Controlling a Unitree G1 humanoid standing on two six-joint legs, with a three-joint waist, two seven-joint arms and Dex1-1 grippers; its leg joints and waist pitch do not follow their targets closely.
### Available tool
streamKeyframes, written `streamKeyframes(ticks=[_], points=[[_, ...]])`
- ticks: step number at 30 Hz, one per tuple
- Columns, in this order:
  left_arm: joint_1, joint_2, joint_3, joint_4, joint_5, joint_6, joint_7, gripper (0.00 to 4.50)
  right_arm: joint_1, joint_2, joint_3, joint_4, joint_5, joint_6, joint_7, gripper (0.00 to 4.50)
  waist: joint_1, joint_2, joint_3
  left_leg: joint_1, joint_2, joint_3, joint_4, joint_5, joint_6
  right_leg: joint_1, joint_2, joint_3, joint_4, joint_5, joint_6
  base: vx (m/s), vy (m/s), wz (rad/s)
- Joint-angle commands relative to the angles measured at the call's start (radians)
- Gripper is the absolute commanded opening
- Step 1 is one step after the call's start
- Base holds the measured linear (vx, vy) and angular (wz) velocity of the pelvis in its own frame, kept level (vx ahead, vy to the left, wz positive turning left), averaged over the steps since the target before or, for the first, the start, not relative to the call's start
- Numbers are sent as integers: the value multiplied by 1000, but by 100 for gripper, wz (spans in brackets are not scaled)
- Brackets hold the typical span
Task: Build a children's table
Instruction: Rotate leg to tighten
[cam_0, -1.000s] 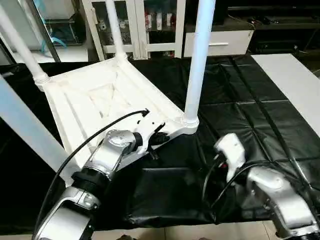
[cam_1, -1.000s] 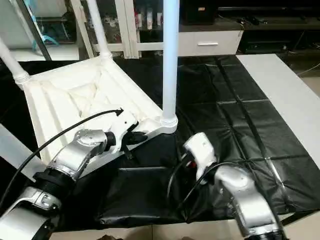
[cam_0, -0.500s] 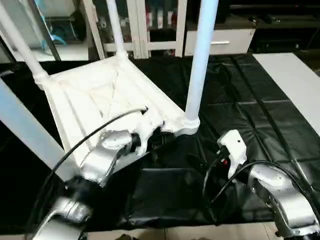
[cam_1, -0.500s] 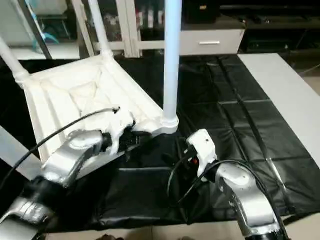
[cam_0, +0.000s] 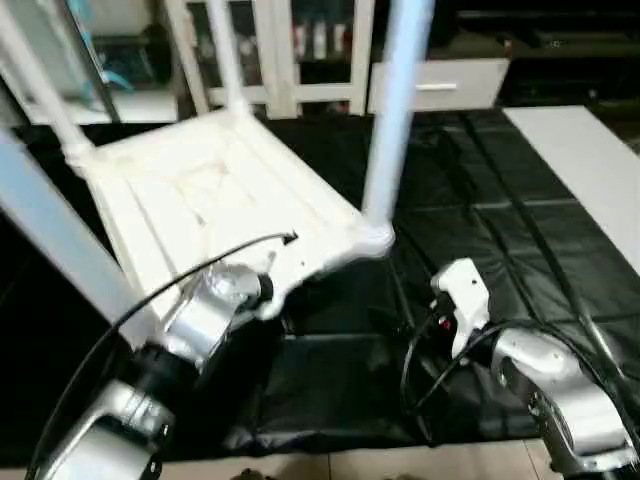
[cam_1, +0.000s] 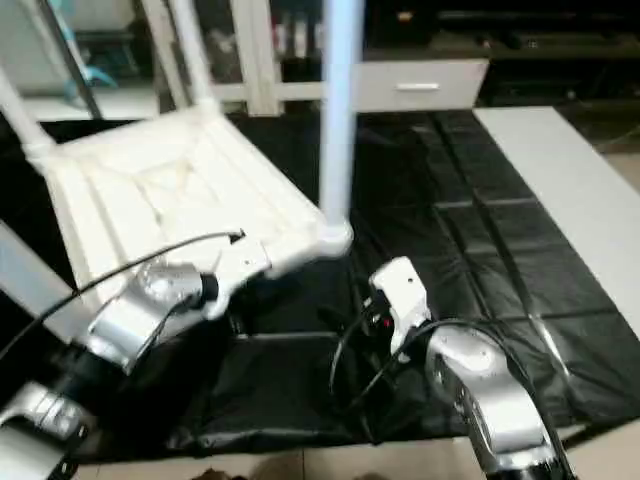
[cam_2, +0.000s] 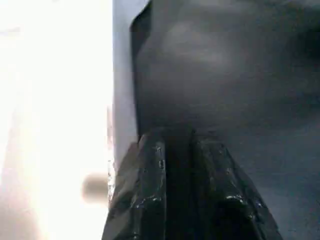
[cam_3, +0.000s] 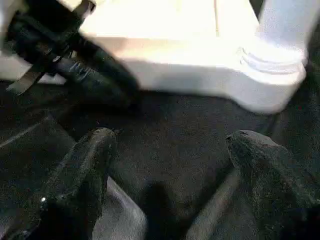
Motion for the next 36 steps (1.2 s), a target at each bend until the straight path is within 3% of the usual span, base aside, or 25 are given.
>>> streamKeyframes(ticks=[1,7,9,10,13,16,19,23,27,29,30,32,36], points=[[-35,12,19,52,49,-11,111,97,-2,5,3,-18,-3,9,-7,392,4,-9,-59,10,30,-16,-68,-288,23,44,-43,33,-81,-254,-161,0,0,0],[-73,-61,33,152,93,-72,263,97,-2,12,6,-13,-10,5,-16,392,11,-4,-64,11,32,-14,-62,-243,46,43,-41,32,-76,-165,-198,0,0,0],[-68,-75,39,159,90,-89,279,97,0,12,7,-15,-12,5,-19,392,13,-4,-65,12,33,-13,-60,-241,52,44,-42,32,-75,-136,-210,0,0,0],[-45,-90,41,155,77,-163,287,97,6,12,9,-21,-11,5,-23,392,15,-2,-66,10,33,-14,-59,-236,57,46,-43,31,-73,-123,-216,0,0,0],[-12,-105,62,123,33,-206,266,97,12,11,9,-26,-9,5,-26,392,16,-6,-64,8,34,-14,-60,-249,62,47,-46,31,-74,-138,-219,0,0,0],[71,-121,104,22,-64,-259,202,97,27,11,11,-36,-8,4,-29,392,17,-10,-63,7,37,-14,-63,-263,60,47,-49,31,-75,-177,-218,0,0,0],[129,-130,139,-45,-133,-325,164,97,36,16,14,-42,-6,4,-31,392,16,-6,-60,9,38,-12,-65,-294,56,39,-45,32,-80,-219,-206,0,0,0],[344,-118,236,-315,-307,-423,120,132,49,46,8,-59,9,-24,-52,392,10,-4,-56,7,44,-16,-73,-340,38,36,-48,32,-82,-269,-190,0,0,0],[440,-110,281,-405,-312,-496,161,160,59,69,-9,-75,23,-39,-74,392,6,-1,-51,11,42,-14,-76,-382,26,28,-41,32,-88,-326,-151,0,0,0],[523,-117,328,-498,-336,-530,192,176,73,81,-19,-95,39,-42,-80,392,11,-4,-50,19,44,-13,-76,-403,14,22,-39,35,-92,-353,-134,0,0,0],[530,-118,332,-506,-338,-533,194,182,74,81,-20,-97,40,-42,-80,392,10,-2,-50,15,47,-16,-79,-399,11,26,-43,36,-89,-344,-135,0,0,0],[641,-137,385,-632,-365,-572,230,207,98,84,-23,-122,56,-44,-72,392,10,-5,-46,10,48,-17,-84,-413,5,27,-42,36,-90,-361,-119,0,0,0],[756,-170,447,-748,-345,-629,297,227,124,87,-16,-136,60,-49,-65,392,11,-4,-42,15,43,-14,-82,-451,-3,17,-37,38,-101,-423,-89,0,0,0]])
